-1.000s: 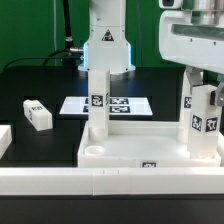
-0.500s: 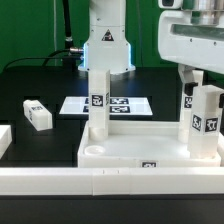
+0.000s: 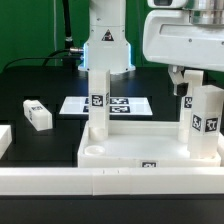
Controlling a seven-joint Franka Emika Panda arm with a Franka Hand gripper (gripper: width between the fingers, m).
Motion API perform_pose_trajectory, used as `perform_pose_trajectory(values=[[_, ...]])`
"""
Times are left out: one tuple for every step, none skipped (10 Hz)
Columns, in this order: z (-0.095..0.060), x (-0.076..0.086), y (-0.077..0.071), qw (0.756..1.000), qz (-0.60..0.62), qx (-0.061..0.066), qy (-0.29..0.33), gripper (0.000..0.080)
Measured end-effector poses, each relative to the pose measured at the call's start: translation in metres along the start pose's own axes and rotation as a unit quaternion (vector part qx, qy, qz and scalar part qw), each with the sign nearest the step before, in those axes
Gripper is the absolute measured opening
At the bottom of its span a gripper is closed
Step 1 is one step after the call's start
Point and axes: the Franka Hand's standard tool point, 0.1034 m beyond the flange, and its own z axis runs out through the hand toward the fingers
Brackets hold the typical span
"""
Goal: Assemble desk
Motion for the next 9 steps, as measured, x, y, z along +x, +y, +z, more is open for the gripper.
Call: perform_pose_trajectory(values=[[-0.0002,0.0008,0.0006,0.998,-0.070,-0.003,0.002,0.0649],[-0.0006,0.0012,0.0003,0.992,-0.126,-0.004,0.003,0.0649],[-0.0006,0.0009,0.0001,0.985,-0.172,-0.004,0.003,0.0649],[-0.0004,0.0003,-0.0004,0.979,-0.206,-0.005,0.003,0.0649],[-0.0004,0.0006,0.0002,0.963,-0.269,-0.010,0.004,0.0649],[-0.0005,0.0008,0.0003,0.947,-0.322,-0.012,0.004,0.0649],[-0.0009,0.0009,0.0001,0.935,-0.354,-0.017,0.006,0.0649],[-0.0011,0.0018,0.0010,0.923,-0.383,-0.022,0.007,0.0649],[-0.0012,0.0026,0.0020,0.918,-0.395,-0.025,0.007,0.0649]])
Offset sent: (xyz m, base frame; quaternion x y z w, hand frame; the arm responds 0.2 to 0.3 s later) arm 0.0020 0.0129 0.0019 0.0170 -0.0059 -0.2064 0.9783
